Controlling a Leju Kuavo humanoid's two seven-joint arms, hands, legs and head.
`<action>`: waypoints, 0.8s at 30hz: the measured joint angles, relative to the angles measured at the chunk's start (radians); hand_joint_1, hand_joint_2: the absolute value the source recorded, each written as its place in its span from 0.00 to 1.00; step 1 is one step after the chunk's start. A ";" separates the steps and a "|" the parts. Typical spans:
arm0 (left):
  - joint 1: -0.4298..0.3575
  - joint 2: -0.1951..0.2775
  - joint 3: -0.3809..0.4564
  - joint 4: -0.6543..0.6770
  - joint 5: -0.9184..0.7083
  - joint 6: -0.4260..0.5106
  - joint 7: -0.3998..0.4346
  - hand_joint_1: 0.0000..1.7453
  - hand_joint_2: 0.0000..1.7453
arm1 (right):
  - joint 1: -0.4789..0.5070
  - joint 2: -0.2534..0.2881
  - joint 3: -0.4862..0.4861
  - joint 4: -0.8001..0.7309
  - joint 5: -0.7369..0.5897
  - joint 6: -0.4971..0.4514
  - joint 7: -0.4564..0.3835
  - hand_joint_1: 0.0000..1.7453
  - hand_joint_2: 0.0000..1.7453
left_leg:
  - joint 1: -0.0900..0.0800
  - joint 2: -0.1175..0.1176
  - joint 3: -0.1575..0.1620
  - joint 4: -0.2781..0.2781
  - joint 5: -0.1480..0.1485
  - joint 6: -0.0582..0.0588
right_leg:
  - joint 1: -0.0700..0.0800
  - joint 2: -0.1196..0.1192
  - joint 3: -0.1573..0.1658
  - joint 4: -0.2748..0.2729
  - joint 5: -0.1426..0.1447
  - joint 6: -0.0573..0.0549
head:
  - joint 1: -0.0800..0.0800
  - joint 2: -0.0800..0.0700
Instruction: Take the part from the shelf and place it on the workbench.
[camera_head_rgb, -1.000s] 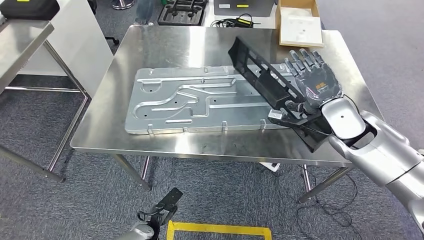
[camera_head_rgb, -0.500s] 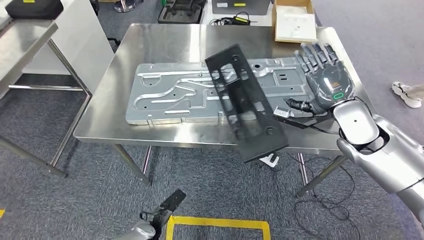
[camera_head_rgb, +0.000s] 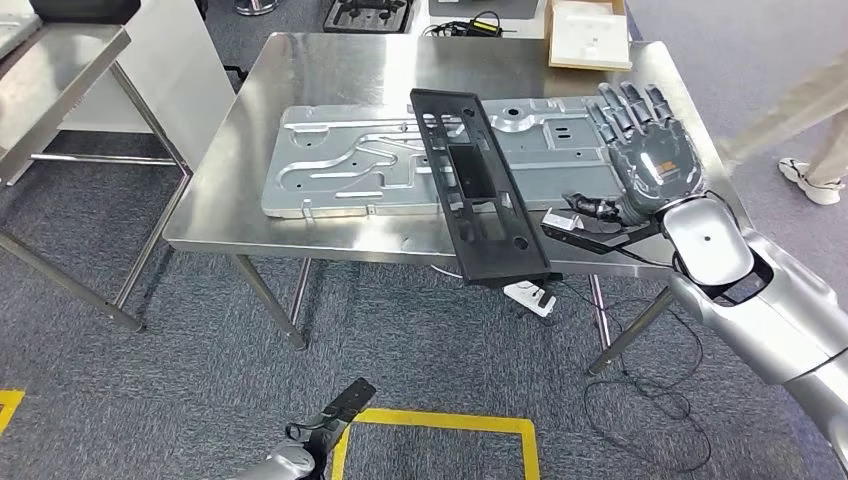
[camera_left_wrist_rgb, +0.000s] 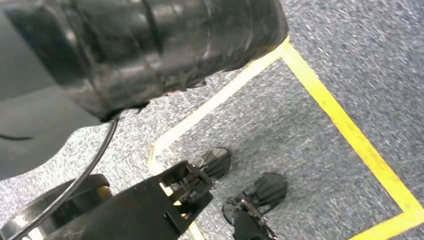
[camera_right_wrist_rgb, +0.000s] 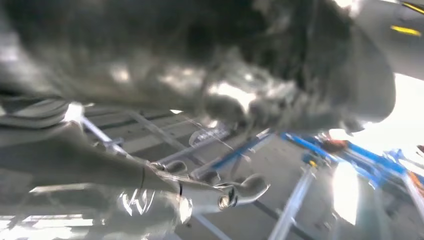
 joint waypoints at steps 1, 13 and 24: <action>0.000 0.000 0.000 0.000 0.000 0.000 0.001 0.00 0.00 | 0.002 0.002 -0.002 0.000 -0.002 -0.001 0.002 0.00 0.00 | 0.002 0.002 0.000 -0.014 0.015 0.005 | 0.000 0.000 -0.003 -0.001 -0.004 0.005 | 0.000 0.000; 0.000 -0.004 0.000 0.000 0.002 -0.002 0.005 0.00 0.00 | 0.025 0.004 -0.018 0.001 -0.008 -0.006 0.010 0.00 0.00 | 0.008 0.005 -0.150 0.020 0.130 -0.012 | -0.009 0.004 0.139 0.033 -0.164 0.031 | 0.008 0.000; 0.010 -0.004 0.000 0.000 0.014 0.000 -0.004 0.00 0.00 | 0.082 0.012 -0.058 -0.047 -0.075 -0.178 0.035 0.00 0.00 | 0.014 0.000 -0.173 0.285 -0.037 -0.043 | -0.003 -0.001 0.015 0.022 -0.056 -0.018 | 0.003 0.000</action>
